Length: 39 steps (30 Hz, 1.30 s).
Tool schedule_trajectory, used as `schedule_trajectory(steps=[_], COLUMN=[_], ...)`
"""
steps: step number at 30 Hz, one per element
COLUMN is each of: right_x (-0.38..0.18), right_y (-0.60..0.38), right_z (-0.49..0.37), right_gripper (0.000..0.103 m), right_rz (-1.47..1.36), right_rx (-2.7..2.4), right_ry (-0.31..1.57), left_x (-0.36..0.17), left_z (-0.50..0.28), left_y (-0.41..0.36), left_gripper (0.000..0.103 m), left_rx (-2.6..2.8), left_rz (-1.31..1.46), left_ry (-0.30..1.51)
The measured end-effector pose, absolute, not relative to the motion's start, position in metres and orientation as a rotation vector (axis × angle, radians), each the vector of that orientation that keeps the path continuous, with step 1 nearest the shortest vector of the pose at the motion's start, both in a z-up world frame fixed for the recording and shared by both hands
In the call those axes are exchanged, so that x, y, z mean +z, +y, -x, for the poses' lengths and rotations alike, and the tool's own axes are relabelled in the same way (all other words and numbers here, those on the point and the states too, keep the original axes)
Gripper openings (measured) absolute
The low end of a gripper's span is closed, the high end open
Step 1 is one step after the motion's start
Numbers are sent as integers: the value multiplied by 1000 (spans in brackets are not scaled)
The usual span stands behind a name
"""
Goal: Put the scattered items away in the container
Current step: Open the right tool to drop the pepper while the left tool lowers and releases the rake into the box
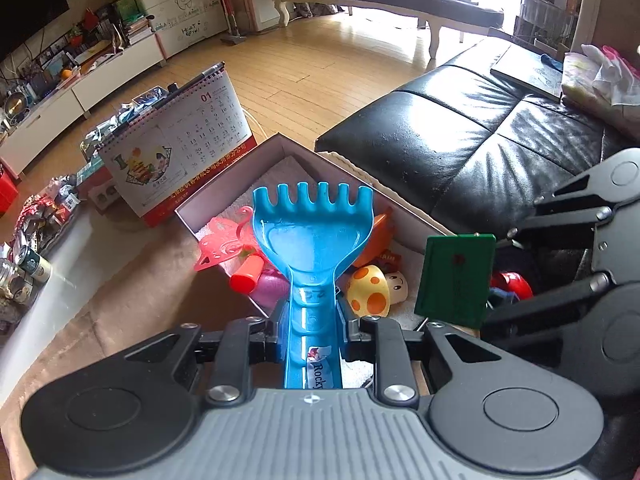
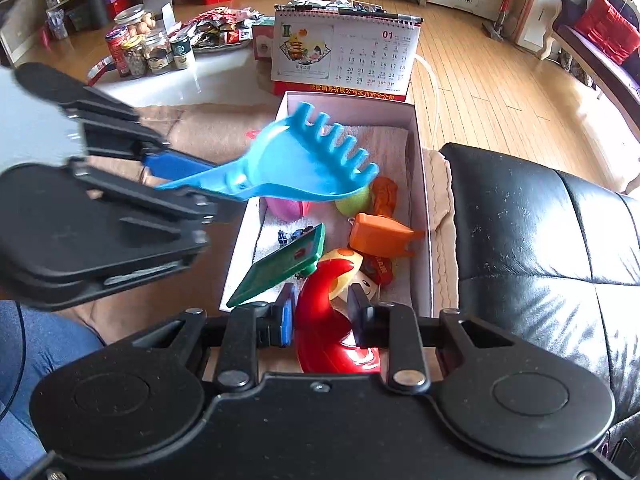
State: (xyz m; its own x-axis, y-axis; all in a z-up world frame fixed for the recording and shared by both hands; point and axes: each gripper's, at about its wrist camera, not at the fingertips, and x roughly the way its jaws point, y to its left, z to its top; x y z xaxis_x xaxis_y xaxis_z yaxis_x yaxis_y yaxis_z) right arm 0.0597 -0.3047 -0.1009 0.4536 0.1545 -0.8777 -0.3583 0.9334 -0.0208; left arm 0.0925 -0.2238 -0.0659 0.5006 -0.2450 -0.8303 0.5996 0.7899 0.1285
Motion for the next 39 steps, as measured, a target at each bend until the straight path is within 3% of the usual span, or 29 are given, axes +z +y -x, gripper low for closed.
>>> schedule_trajectory(steps=[16,37,39], right_x=[-80,-105,-109], right_y=[-300,-298,-299], right_z=[-122,-176,-181], right_gripper=[29,30,30], right_rz=[68,90,82], right_rx=[315,284,282], right_ry=[1055,1132,1136], left_x=[-68,-129,-132], left_z=[-68,-85,-91], left_y=[-195,-239,-239], left_gripper=[24,25,38], left_rx=[-562,-589,-567], left_rz=[-335,-251,-245], left_ry=[905,1017,1012])
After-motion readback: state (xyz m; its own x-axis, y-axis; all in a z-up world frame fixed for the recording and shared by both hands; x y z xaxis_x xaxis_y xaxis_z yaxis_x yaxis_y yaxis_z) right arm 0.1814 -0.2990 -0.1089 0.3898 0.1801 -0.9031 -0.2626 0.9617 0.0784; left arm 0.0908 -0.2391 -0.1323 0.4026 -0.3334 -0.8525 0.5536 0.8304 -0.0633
